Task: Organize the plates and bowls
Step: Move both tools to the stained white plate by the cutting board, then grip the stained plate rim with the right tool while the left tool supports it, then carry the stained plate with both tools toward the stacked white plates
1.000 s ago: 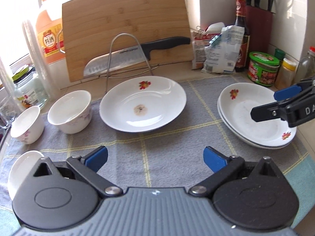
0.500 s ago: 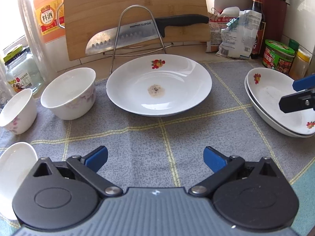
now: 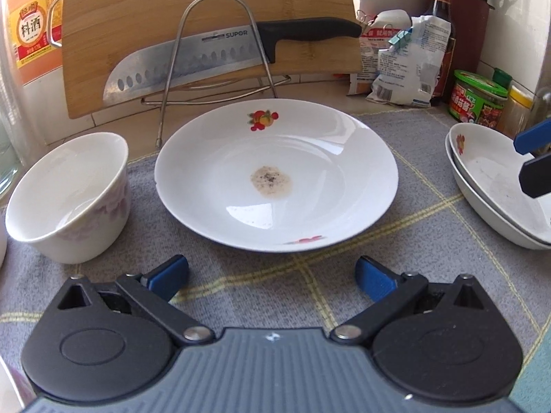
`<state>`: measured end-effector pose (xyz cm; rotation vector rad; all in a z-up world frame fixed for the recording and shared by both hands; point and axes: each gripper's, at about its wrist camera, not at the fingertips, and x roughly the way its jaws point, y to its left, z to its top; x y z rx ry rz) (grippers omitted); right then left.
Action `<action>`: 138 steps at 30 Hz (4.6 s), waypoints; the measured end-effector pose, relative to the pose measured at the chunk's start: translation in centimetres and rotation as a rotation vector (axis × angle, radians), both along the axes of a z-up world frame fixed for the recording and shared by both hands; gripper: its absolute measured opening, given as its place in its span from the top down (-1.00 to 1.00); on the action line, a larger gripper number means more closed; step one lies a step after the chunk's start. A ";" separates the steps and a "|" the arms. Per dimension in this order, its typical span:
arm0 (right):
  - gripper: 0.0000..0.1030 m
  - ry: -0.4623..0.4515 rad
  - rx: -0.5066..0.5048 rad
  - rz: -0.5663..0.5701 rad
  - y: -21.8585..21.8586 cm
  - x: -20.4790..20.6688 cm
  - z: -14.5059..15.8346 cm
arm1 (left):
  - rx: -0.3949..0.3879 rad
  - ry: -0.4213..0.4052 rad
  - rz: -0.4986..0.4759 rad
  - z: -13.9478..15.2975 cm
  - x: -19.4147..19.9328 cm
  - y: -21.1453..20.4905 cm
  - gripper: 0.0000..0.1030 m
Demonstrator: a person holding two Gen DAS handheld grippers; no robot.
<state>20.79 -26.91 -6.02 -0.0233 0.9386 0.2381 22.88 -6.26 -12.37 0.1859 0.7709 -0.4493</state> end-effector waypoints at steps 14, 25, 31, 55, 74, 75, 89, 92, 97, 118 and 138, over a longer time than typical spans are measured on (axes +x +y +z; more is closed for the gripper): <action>-1.00 0.032 0.016 0.206 2.2 9.6 -0.5 | -0.024 -0.045 -0.011 -0.4 1.3 -0.4 -1.00; -1.00 0.130 0.015 0.349 3.1 16.5 -3.8 | -0.031 -0.061 -0.015 -0.5 1.5 -0.1 -1.00; -1.00 0.173 0.036 0.410 3.9 19.0 -5.5 | -0.036 -0.069 -0.014 -0.6 1.2 -0.1 -1.00; -1.00 0.246 0.184 0.522 6.2 22.6 -6.2 | -0.043 -0.091 -0.033 -0.8 0.6 0.0 -1.00; -1.00 0.264 0.182 0.519 6.5 22.7 -6.2 | -0.036 -0.098 -0.048 -0.6 0.5 -0.1 -0.98; -1.00 0.264 0.182 0.519 6.5 22.7 -6.2 | -0.034 -0.097 -0.049 -0.6 0.5 -0.1 -0.98; -1.00 0.270 0.196 0.509 6.6 21.8 -5.8 | -0.018 -0.088 -0.061 -0.1 0.2 0.2 -0.97; -1.00 0.268 0.202 0.501 6.5 21.3 -5.6 | -0.015 -0.090 -0.067 0.3 0.0 0.3 -0.97; -1.00 0.272 0.218 0.489 6.3 20.4 -5.3 | -0.003 -0.098 -0.075 0.9 -0.8 0.5 -0.97; -1.00 0.234 0.255 0.448 5.2 14.4 -2.8 | 0.029 -0.116 -0.133 3.5 -5.3 0.3 -0.97; -1.00 0.182 0.268 0.328 0.6 8.0 -1.4 | 0.027 -0.127 -0.257 4.7 -8.9 -2.4 -0.97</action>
